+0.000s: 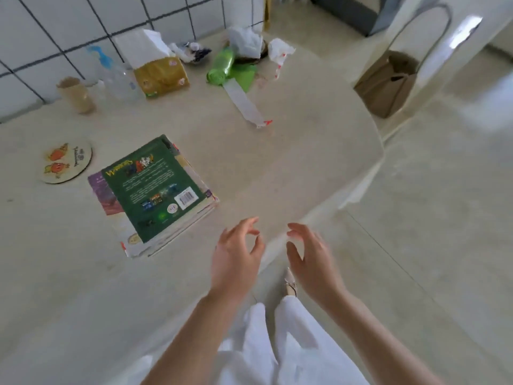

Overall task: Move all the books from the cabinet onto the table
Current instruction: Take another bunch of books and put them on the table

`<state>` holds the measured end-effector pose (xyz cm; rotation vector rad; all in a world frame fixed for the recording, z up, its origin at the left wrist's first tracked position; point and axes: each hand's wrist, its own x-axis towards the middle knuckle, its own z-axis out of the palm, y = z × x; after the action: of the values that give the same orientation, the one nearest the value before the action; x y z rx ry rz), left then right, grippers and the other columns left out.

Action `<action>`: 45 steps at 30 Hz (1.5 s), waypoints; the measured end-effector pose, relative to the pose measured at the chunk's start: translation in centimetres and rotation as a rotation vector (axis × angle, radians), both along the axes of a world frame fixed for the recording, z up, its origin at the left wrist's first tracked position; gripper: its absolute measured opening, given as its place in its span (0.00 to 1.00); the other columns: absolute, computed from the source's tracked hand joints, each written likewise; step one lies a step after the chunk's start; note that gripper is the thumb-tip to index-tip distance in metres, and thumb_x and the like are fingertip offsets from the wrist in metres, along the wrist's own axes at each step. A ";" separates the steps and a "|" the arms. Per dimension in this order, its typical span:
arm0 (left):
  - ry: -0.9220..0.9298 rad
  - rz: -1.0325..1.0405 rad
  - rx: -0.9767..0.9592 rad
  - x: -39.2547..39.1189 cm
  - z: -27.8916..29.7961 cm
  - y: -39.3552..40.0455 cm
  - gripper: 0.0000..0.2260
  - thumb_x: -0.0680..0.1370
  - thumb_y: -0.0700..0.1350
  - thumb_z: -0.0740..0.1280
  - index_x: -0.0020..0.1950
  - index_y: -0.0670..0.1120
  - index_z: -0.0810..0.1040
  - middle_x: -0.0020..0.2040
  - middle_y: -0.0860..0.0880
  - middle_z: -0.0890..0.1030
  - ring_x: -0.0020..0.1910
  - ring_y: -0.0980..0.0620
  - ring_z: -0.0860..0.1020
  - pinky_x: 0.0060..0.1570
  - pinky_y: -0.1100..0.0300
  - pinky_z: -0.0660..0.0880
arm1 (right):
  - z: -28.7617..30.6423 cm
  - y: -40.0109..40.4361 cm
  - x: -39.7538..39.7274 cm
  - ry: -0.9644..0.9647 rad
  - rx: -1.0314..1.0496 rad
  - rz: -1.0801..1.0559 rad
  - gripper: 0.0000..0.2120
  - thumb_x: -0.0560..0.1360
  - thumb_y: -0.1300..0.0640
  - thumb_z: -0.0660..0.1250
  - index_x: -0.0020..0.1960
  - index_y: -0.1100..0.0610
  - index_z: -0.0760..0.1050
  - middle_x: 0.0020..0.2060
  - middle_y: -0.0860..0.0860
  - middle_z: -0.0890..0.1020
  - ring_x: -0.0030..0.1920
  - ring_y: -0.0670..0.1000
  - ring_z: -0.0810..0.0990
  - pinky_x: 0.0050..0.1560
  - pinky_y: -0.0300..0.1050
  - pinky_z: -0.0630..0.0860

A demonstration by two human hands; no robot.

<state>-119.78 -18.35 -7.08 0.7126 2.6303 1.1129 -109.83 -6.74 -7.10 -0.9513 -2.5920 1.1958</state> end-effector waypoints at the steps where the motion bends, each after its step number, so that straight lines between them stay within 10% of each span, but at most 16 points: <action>1: -0.011 -0.047 -0.010 0.8 -0.1 0.2 0.16 0.74 0.41 0.70 0.61 0.48 0.78 0.47 0.55 0.83 0.51 0.50 0.79 0.53 0.57 0.72 | 0.0 -0.2 1.6 -0.006 0.008 -0.049 0.17 0.77 0.61 0.63 0.65 0.55 0.72 0.56 0.49 0.80 0.59 0.48 0.76 0.55 0.34 0.64; 21: -0.107 -1.323 -0.144 30.3 -2.3 8.5 0.15 0.76 0.40 0.69 0.61 0.49 0.78 0.43 0.60 0.81 0.45 0.60 0.80 0.48 0.65 0.73 | 0.3 -7.6 38.9 -0.097 -0.004 -1.079 0.17 0.75 0.63 0.63 0.63 0.57 0.73 0.55 0.50 0.80 0.56 0.48 0.78 0.56 0.34 0.67; 45: -0.256 -2.054 -0.422 76.7 -5.1 6.1 0.15 0.76 0.41 0.65 0.61 0.52 0.77 0.42 0.58 0.82 0.46 0.59 0.80 0.52 0.59 0.76 | 0.4 -21.6 77.6 -0.137 -0.078 -1.905 0.15 0.77 0.60 0.63 0.63 0.54 0.73 0.56 0.47 0.79 0.58 0.47 0.76 0.61 0.43 0.71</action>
<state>-43.12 -12.25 -12.22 1.9668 0.6971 -0.0665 -32.23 -28.39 -6.65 -2.4071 -0.6106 0.4913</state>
